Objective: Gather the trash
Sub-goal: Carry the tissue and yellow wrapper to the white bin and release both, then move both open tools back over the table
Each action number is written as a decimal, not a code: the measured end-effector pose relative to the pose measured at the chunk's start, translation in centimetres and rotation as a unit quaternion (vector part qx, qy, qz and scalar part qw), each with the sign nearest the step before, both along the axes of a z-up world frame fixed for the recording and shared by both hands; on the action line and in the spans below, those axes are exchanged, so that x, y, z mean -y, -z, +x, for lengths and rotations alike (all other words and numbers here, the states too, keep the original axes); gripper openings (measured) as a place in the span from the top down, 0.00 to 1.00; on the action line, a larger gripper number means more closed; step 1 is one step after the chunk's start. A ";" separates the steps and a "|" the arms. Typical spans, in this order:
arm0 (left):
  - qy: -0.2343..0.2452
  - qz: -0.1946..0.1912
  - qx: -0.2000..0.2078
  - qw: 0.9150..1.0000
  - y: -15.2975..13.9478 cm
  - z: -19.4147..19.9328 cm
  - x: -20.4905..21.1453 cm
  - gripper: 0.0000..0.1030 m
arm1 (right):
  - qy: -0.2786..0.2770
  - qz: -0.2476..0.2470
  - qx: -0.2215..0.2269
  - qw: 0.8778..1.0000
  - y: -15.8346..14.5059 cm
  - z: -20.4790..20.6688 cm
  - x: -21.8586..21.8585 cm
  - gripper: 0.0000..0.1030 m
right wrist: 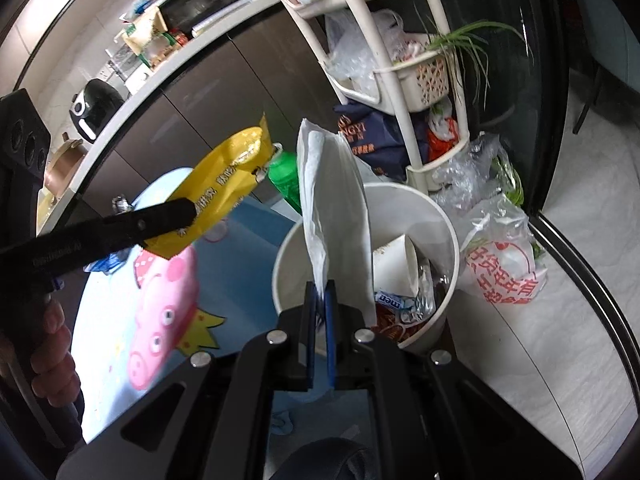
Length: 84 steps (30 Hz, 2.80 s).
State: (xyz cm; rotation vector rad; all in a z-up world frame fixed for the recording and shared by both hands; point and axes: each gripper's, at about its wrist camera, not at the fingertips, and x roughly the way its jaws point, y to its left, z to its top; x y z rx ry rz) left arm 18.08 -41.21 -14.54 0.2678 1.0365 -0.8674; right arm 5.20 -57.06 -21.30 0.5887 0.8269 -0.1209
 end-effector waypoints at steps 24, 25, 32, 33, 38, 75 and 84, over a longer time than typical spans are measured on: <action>-0.066 -0.011 0.071 0.995 -0.6 1.7 -1.0 0.15 | -0.016 -0.013 -0.016 1.000 3.5 3.2 -0.1 0.13; -0.074 -0.013 0.075 0.994 -1.0 1.8 -1.3 0.10 | -0.020 -0.015 -0.009 1.000 3.2 3.0 -0.3 0.10; -0.102 -0.023 0.076 0.992 -2.4 1.8 -3.6 0.08 | -0.032 -0.031 -0.010 0.999 1.9 2.8 -1.8 0.03; -0.108 -0.024 0.078 0.991 -2.7 1.7 -4.1 0.08 | -0.032 -0.033 -0.011 0.999 1.7 2.8 -2.0 0.03; -0.124 -0.026 0.093 0.987 -4.2 0.7 -6.1 0.08 | -0.032 -0.042 -0.006 0.999 0.1 2.5 -2.9 0.03; -0.296 -0.029 0.147 0.943 -9.8 -1.2 -30.0 0.08 | -0.188 -0.140 0.072 0.969 -12.5 4.7 -21.0 0.03; -0.356 -0.020 0.120 0.927 -7.9 0.8 -39.2 0.08 | -0.264 -0.124 0.062 0.955 -11.3 10.0 -28.4 0.03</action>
